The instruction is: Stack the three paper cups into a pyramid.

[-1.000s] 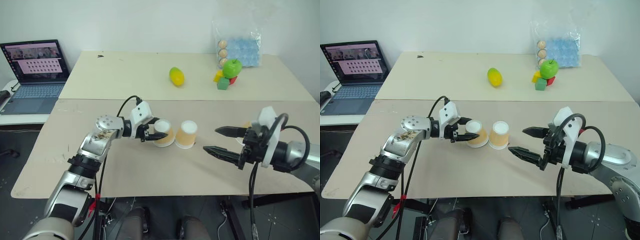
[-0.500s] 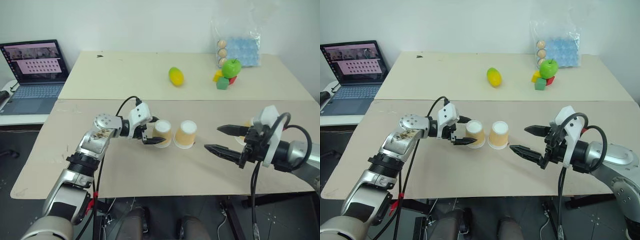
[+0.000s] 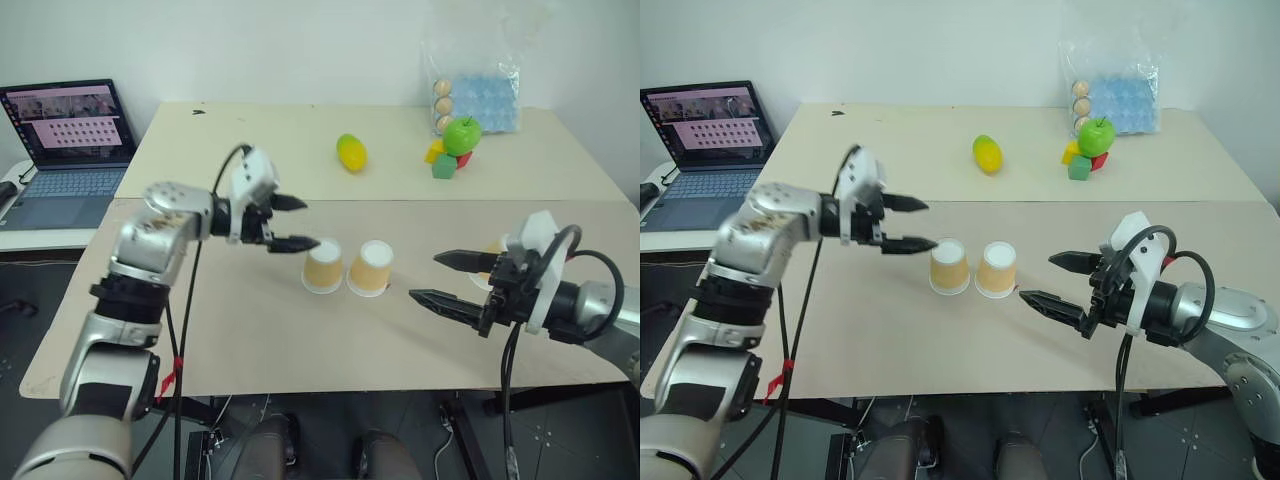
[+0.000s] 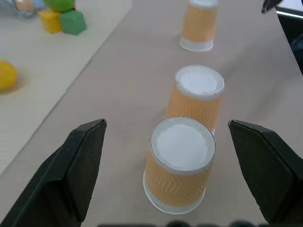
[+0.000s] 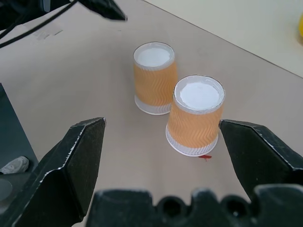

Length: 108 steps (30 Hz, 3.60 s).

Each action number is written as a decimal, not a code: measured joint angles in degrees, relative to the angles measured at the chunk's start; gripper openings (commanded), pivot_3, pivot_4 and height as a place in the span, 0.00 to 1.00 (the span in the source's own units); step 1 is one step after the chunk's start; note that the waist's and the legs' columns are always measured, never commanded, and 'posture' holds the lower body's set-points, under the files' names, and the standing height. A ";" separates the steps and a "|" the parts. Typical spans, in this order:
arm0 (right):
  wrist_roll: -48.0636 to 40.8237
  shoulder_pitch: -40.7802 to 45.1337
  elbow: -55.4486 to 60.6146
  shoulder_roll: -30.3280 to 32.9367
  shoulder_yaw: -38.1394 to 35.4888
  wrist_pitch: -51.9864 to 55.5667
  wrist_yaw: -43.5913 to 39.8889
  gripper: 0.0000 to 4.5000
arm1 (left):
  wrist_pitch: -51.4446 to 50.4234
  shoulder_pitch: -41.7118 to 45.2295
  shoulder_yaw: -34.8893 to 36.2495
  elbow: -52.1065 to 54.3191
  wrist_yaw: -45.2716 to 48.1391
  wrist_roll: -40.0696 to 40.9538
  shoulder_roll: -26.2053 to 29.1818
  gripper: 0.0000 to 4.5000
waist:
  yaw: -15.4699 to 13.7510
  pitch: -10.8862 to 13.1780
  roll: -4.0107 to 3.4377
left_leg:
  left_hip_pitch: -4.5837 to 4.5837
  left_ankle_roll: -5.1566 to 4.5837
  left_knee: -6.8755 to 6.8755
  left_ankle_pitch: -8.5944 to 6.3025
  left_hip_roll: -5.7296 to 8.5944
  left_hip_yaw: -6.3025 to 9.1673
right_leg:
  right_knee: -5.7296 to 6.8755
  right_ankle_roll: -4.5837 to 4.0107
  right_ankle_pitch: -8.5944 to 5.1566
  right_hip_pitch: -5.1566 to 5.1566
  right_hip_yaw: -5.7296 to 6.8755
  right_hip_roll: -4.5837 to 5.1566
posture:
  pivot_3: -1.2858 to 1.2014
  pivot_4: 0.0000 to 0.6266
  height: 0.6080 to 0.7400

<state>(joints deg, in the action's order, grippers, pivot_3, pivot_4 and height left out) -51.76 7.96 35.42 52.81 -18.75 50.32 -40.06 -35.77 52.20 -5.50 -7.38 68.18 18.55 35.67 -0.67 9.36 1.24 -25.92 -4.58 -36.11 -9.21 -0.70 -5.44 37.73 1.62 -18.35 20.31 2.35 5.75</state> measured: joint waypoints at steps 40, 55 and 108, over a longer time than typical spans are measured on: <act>23.48 -7.00 -31.07 -6.05 -12.48 -23.31 -1.84 1.00 | -10.63 -1.31 0.24 16.95 -11.44 10.54 -2.16 0.97 | -0.03 0.00 -0.01 | 0.02 0.32 -0.26 0.21 0.00 -0.15 | 0.17 0.18 0.06 -0.06 -0.08 -0.32 | 0.52 0.24 1.00; 24.33 0.44 -39.50 -13.01 -7.65 -28.59 -1.57 1.00 | -8.31 -1.60 -1.17 16.59 -11.88 8.41 -0.30 0.97 | 0.15 0.00 -0.04 | 0.22 0.31 -0.19 0.20 -0.02 -0.30 | 0.25 0.17 0.07 -0.07 -0.14 -0.20 | 0.52 0.24 1.00; 24.74 33.43 -31.69 0.83 13.75 -13.61 -19.63 0.61 | -11.01 -8.53 -0.33 21.92 -9.77 11.07 7.13 1.00 | 1.28 0.23 -0.40 | 0.33 0.11 0.02 0.01 -0.04 -0.67 | 0.22 0.17 0.07 0.07 -0.25 0.07 | 0.52 0.24 1.00</act>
<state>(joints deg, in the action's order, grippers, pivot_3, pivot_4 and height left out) -27.02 41.39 3.73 53.64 -5.00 36.71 -59.69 -46.78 43.67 -5.84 14.54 58.41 29.62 42.80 0.61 9.59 0.84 -25.59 -4.47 -36.09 -9.20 -0.74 -6.12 37.95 1.80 -18.28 20.39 2.11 5.82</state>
